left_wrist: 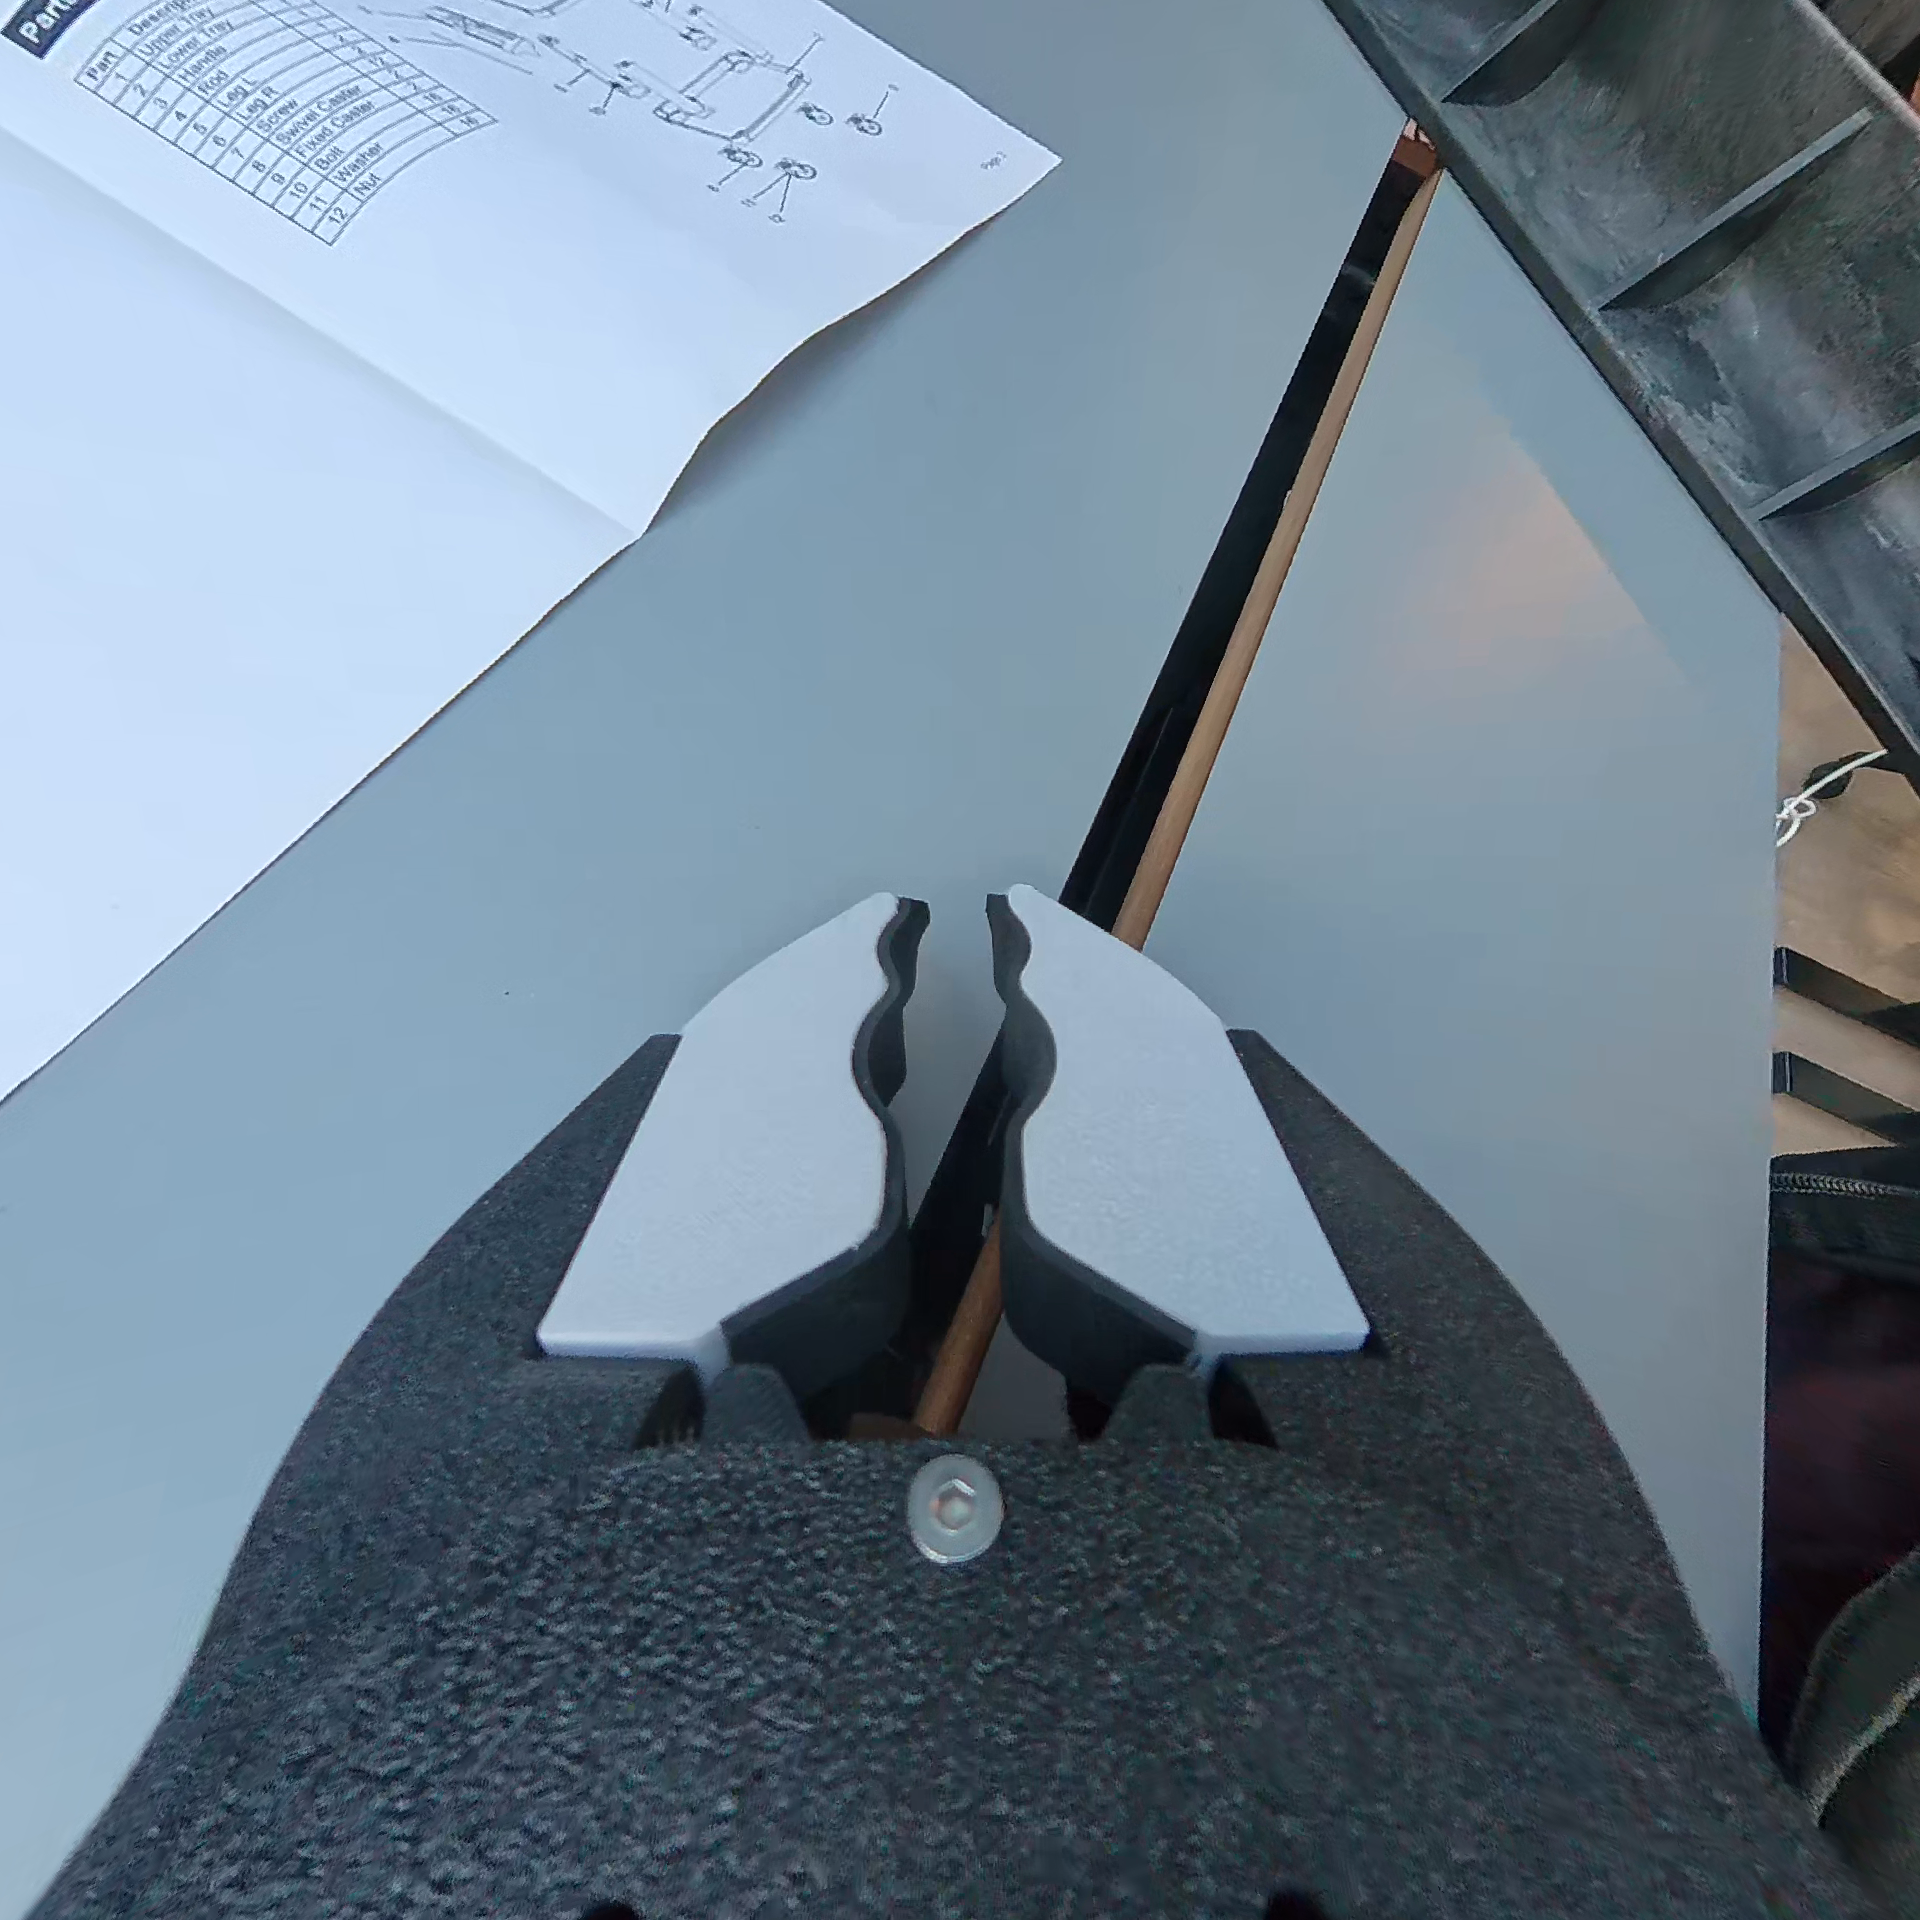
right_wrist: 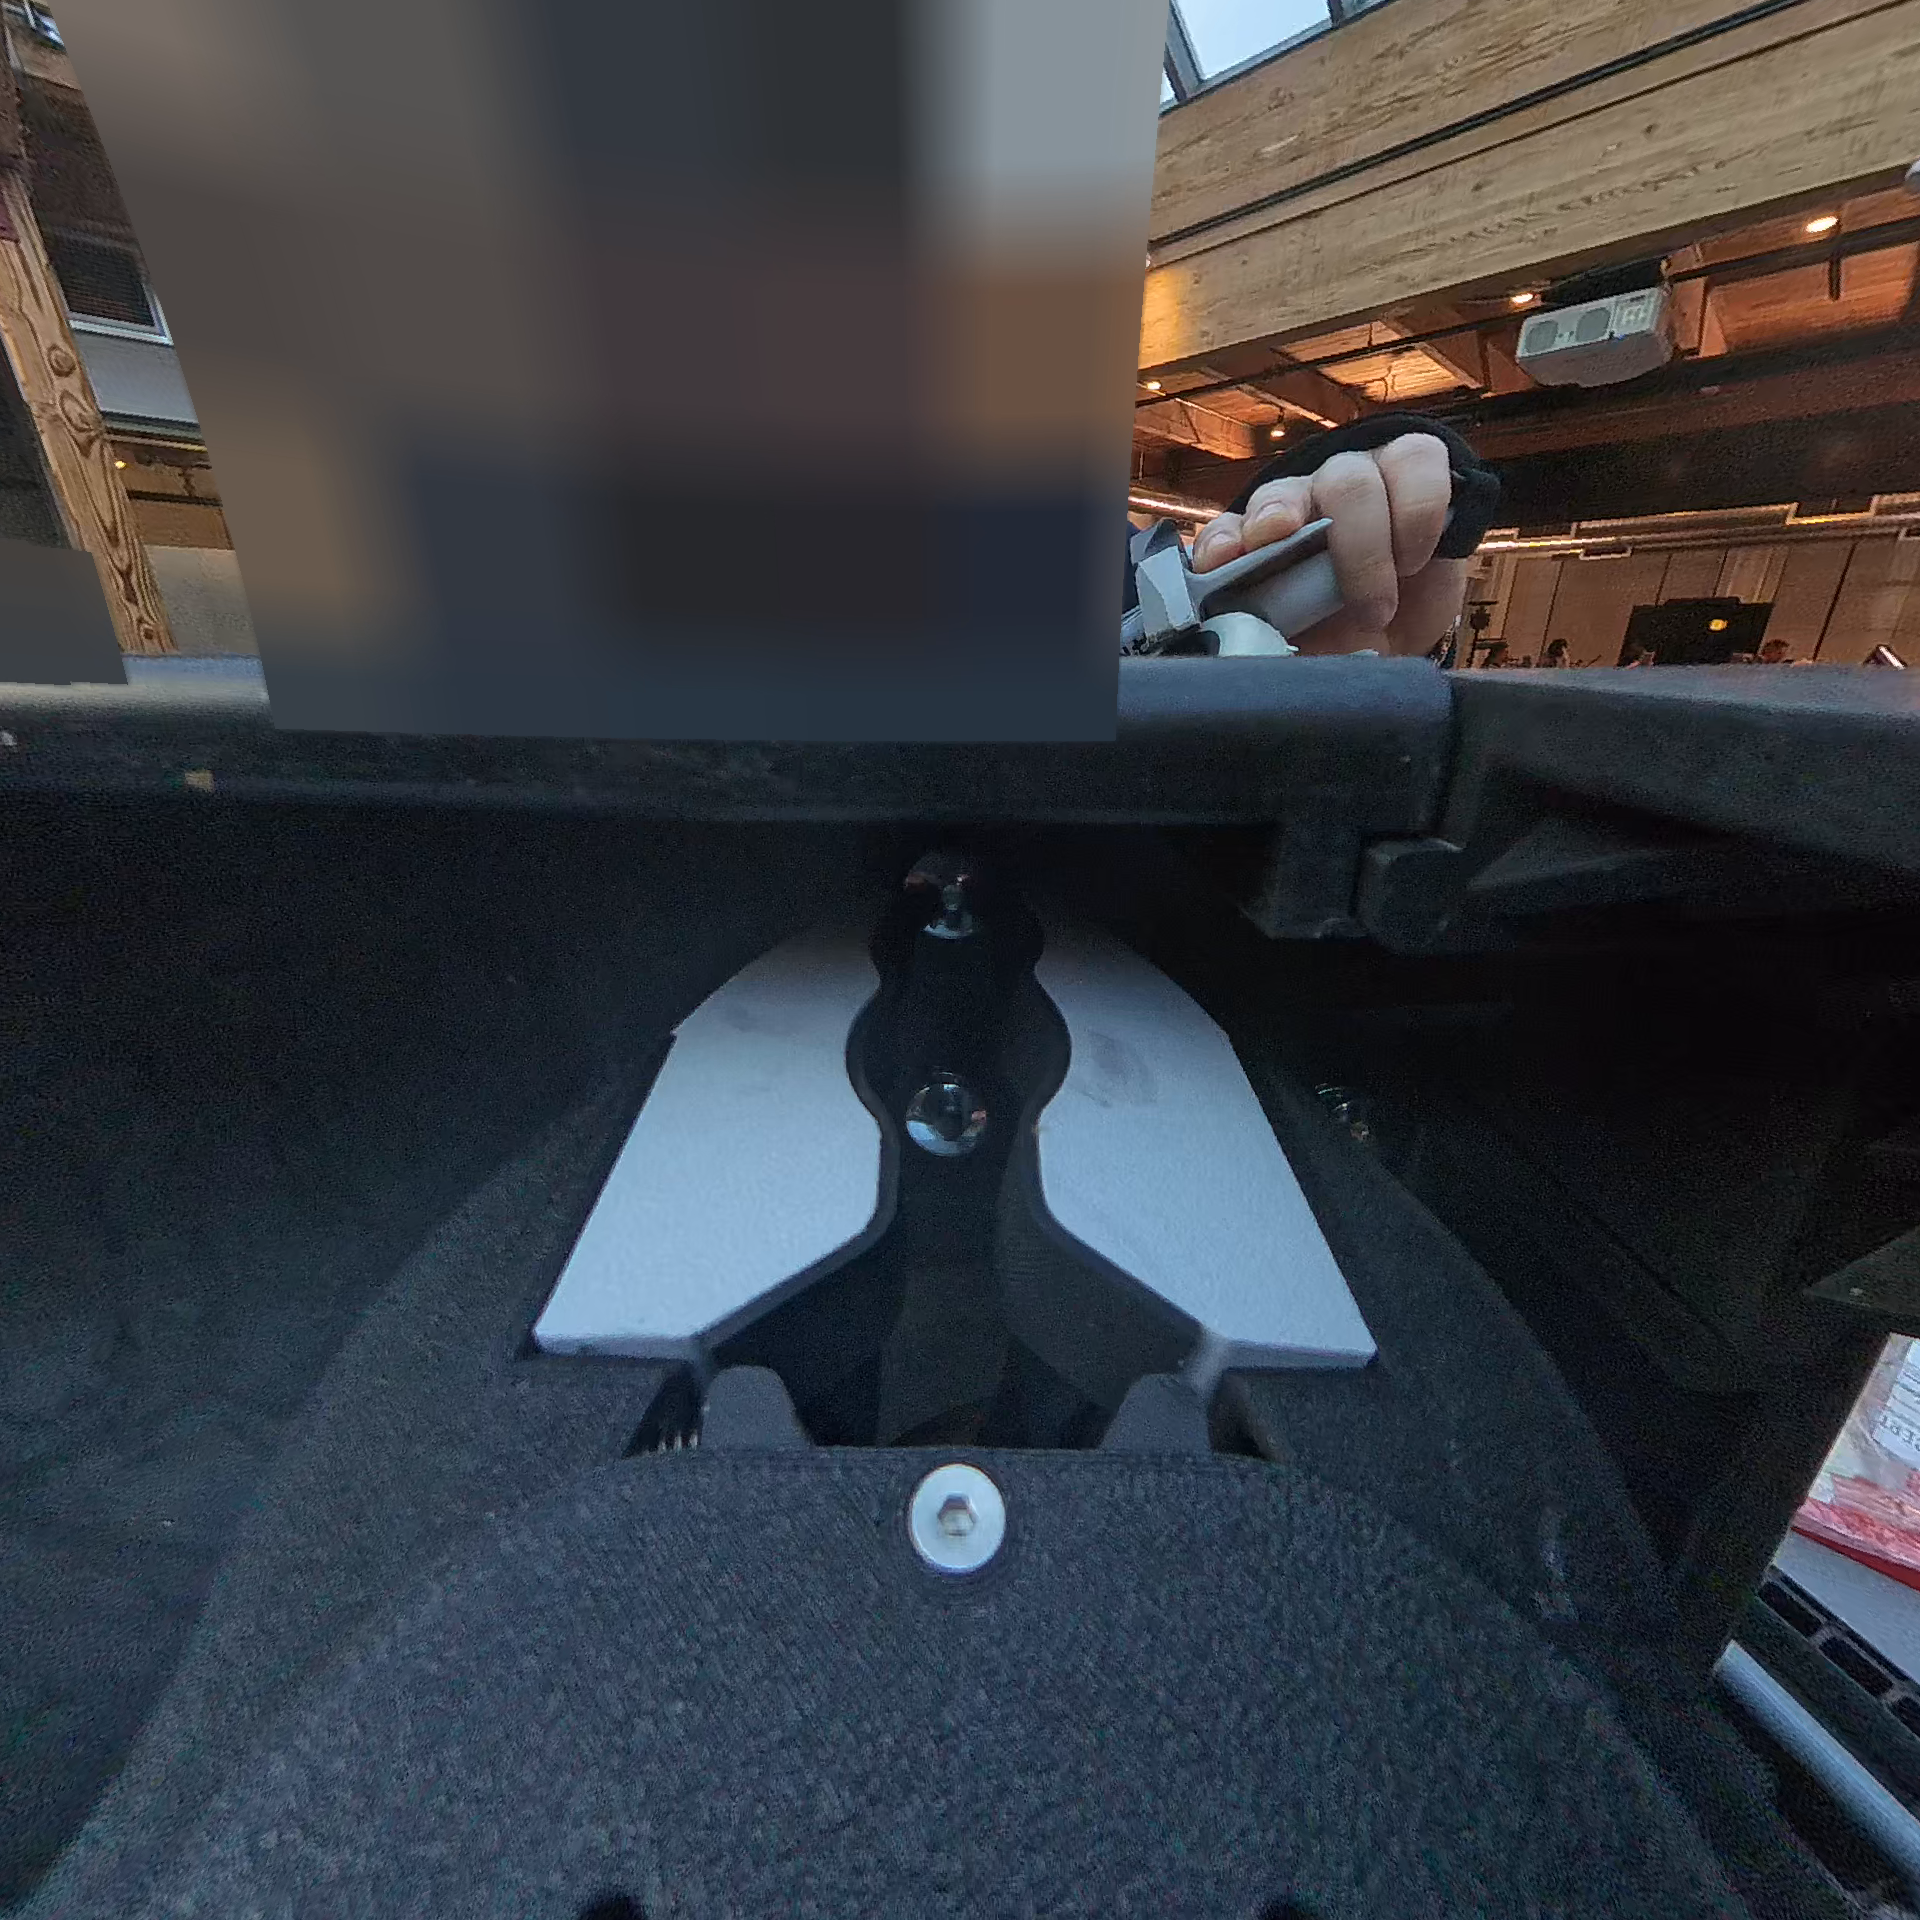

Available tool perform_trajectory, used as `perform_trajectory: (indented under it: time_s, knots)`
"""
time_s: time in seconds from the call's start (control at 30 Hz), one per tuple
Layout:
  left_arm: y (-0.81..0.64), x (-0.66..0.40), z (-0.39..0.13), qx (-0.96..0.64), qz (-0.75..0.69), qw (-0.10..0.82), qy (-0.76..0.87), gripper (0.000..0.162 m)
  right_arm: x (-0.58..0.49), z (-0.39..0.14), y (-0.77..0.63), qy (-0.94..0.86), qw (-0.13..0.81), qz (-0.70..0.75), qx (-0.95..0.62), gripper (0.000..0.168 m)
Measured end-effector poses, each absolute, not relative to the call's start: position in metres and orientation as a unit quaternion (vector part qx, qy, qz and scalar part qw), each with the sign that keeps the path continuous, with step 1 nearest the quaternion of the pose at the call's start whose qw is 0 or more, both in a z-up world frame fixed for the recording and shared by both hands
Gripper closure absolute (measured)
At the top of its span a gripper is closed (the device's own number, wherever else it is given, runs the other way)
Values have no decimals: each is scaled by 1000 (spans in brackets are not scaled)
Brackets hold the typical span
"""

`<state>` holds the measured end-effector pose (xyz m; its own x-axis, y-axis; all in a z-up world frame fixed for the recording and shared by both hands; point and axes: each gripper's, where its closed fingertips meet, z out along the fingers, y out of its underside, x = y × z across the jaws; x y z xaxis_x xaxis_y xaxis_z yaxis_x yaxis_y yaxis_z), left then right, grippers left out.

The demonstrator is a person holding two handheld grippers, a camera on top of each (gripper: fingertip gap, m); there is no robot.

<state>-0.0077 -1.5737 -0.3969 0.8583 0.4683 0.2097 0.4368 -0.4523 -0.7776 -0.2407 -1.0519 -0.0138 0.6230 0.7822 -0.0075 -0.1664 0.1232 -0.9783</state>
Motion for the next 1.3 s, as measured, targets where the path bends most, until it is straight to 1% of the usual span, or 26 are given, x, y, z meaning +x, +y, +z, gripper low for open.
perform_trajectory:
  time_s: [0.37, 0.4, 0.5, 0.6, 0.67, 0.83, 0.93, 1.0, 1.1, 1.3]
  knots:
    - [-1580, -5, -402, -863, 14, 419, -283, 147, -239, -15, -1052, -272, 695, 341, -572, 149]
    - [-1585, -5, -403, -875, 18, 394, -281, 147, -240, -15, -1052, -272, 694, 340, -573, 150]
    - [-1609, -12, -396, -932, 38, 257, -253, 147, -241, -15, -1051, -274, 694, 339, -572, 150]
    - [-1627, -31, -365, -977, 42, 126, -167, 147, -241, -15, -1051, -272, 696, 342, -570, 149]
    - [-1635, -52, -340, -990, 52, 60, -117, 146, -241, -14, -1050, -269, 695, 344, -572, 149]
    - [-1632, -77, -299, -997, 53, -32, -38, 144, -241, -14, -1051, -267, 693, 343, -575, 150]
    - [-1624, -72, -274, -993, 53, -93, 49, 140, -240, -13, -1052, -269, 694, 341, -575, 149]
    - [-1612, -70, -246, -984, 63, -120, 114, 137, -240, -13, -1052, -271, 693, 340, -575, 149]
    - [-1597, -78, -190, -966, 94, -152, 186, 135, -242, -13, -1051, -275, 693, 336, -575, 150]
    - [-1563, -108, -69, -943, 198, -138, 228, 133, -243, -13, -1051, -278, 694, 334, -573, 150]
